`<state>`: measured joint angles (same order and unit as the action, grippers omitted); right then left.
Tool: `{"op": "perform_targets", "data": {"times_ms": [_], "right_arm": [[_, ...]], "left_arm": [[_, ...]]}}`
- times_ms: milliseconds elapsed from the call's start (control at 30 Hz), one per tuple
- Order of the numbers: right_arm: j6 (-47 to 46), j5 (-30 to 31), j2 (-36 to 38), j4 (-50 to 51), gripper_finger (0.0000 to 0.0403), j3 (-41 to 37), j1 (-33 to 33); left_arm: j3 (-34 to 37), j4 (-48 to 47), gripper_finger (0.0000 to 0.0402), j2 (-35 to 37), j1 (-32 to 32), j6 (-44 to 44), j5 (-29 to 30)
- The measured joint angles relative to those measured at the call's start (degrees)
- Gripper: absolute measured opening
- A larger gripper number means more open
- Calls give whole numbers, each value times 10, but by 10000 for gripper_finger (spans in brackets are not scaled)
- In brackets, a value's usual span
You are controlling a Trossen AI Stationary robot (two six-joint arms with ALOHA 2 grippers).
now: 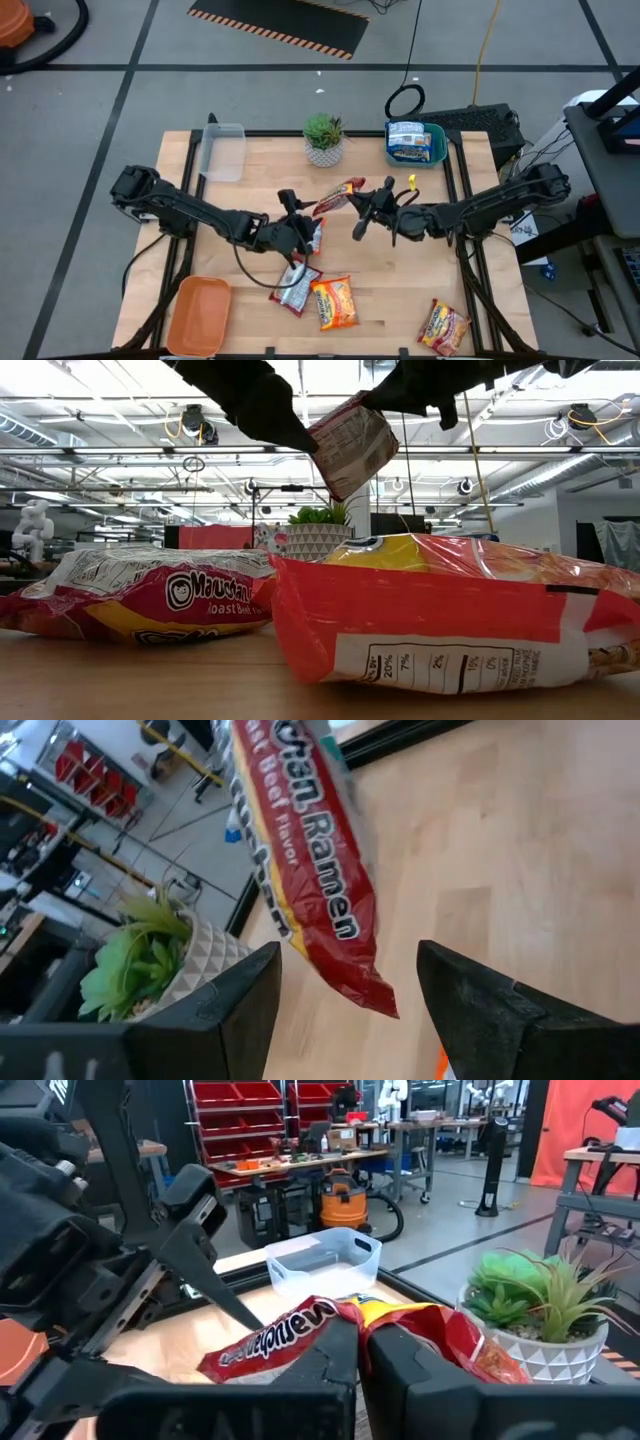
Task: Sort Maruchan noodles
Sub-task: Put the top red noodle pack into the transparent bin
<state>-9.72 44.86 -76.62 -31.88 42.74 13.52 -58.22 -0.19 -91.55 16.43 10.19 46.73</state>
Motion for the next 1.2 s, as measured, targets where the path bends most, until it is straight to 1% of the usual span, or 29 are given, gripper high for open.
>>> {"op": "perform_targets", "data": {"times_ms": [67, 133, 300, 367, 433, 500, 567, 667, 733, 800, 933, 1000, 1067, 1167, 1200], "right_arm": [[0, 0, 0, 0, 0, 0, 0], [0, -1, 0, 0, 0, 0, 0], [-10, -3, 0, 4, 0, 0, 0], [-15, -17, 0, 4, 0, 0, 0], [-16, -17, 0, 4, 0, 0, 0], [-16, -16, 0, 4, 0, 0, 0], [-16, -16, 0, 4, 0, 0, 1], [-16, -16, 0, 4, 0, 0, 1], [-16, -16, 0, 4, 0, 0, 1], [-16, -15, 0, 4, 0, 0, 1], [-16, -15, 0, 3, 0, 0, 1], [-16, -15, 0, -1, 0, 0, 1], [-22, -15, 0, -1, 0, 0, 1], [-26, -16, 0, 0, 0, 0, 1], [-26, -16, 0, 0, 0, 0, 1]], "left_arm": [[0, -1, 244, 0, -4, -3, 1], [0, -1, 257, 0, -7, -10, 0], [0, -9, 309, 0, -19, -33, 0], [0, -13, 331, 0, -24, -38, -2], [0, -13, 351, 0, -27, -41, -3], [0, -10, 367, 0, -27, -45, -16], [0, -4, 377, 0, -27, -48, -48], [0, 15, 382, 0, -27, -65, -104], [0, 32, 383, 0, -26, -77, -118], [0, 41, 383, 0, -27, -86, -117], [0, 50, 383, 0, -34, -115, -98], [-1, 53, 383, -10, -42, -129, -95], [0, 43, 383, -14, -46, -131, -93], [-2, 67, 383, -31, -51, -130, -86], [-1, 62, 382, -33, -51, -126, -80]]}}
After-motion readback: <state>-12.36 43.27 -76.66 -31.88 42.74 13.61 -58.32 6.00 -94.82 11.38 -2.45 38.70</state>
